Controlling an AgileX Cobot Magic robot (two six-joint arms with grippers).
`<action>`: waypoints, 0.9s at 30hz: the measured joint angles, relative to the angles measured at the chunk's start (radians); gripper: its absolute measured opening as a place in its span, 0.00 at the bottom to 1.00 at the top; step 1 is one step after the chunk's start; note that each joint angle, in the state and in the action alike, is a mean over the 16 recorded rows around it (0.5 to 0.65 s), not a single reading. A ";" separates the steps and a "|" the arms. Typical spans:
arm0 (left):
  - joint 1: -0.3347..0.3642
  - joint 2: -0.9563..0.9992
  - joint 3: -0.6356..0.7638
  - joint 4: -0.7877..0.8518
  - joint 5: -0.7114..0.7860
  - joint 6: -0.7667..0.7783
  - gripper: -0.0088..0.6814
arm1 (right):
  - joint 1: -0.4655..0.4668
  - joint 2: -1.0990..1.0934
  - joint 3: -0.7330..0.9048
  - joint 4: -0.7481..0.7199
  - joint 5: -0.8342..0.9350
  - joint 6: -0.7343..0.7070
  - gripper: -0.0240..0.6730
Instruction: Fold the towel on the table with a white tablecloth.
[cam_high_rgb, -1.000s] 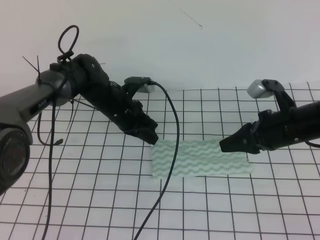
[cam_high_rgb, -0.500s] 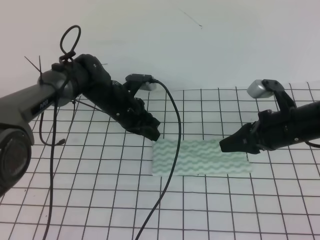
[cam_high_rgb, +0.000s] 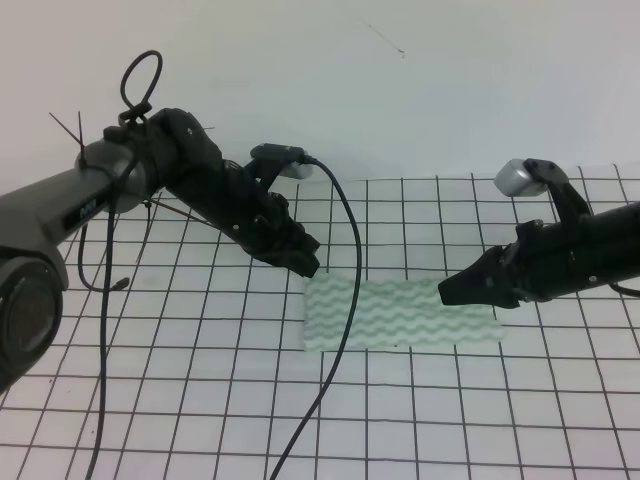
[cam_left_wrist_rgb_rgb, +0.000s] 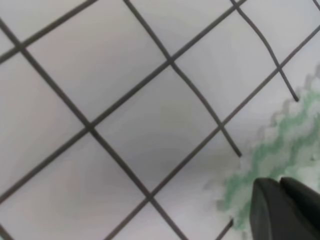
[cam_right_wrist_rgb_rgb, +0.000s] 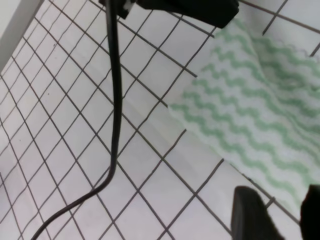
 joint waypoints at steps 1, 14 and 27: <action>0.000 0.002 0.000 -0.002 0.001 0.001 0.02 | 0.000 0.000 0.000 0.000 0.001 0.001 0.36; 0.001 0.023 -0.019 -0.001 0.035 -0.018 0.32 | 0.000 -0.001 -0.008 -0.024 -0.001 -0.005 0.36; 0.008 0.016 -0.183 0.046 0.226 -0.101 0.37 | 0.053 0.023 -0.215 -0.438 -0.041 0.072 0.37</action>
